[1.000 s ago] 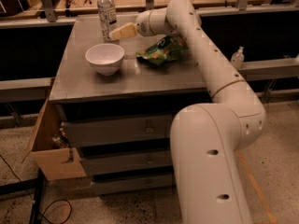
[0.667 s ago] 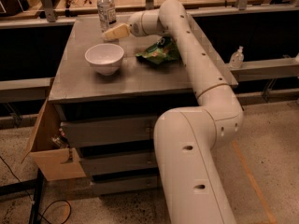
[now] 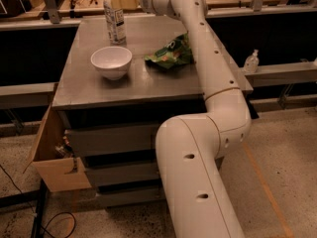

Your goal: Knock blue plastic bottle over

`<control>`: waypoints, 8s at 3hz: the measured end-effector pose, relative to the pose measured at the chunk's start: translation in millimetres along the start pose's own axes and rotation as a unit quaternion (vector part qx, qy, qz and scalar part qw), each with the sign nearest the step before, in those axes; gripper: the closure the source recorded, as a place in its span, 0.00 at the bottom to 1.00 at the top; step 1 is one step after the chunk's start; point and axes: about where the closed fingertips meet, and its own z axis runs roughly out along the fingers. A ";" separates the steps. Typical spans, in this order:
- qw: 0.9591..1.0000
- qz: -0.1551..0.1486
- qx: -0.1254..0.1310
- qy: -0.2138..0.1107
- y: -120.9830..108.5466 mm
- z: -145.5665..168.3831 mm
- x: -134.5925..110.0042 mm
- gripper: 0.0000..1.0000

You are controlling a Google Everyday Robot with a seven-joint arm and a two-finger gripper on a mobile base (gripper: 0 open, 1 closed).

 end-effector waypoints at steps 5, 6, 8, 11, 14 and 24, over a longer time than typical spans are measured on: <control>0.995 0.081 0.026 0.041 2.5 26.6 33.2 0.00; 0.990 0.121 0.049 0.058 -1.6 23.2 33.1 0.00; 0.985 0.145 0.069 0.064 14.2 26.5 50.8 0.00; 0.990 0.081 0.094 0.065 18.3 28.8 86.9 0.00; 0.997 0.042 0.061 0.033 9.0 63.0 68.7 0.00; 0.926 -0.053 -0.137 0.347 96.4 -80.3 79.3 1.00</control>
Offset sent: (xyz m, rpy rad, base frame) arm 0.0496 0.0261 -0.0309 0.1051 0.1406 0.0070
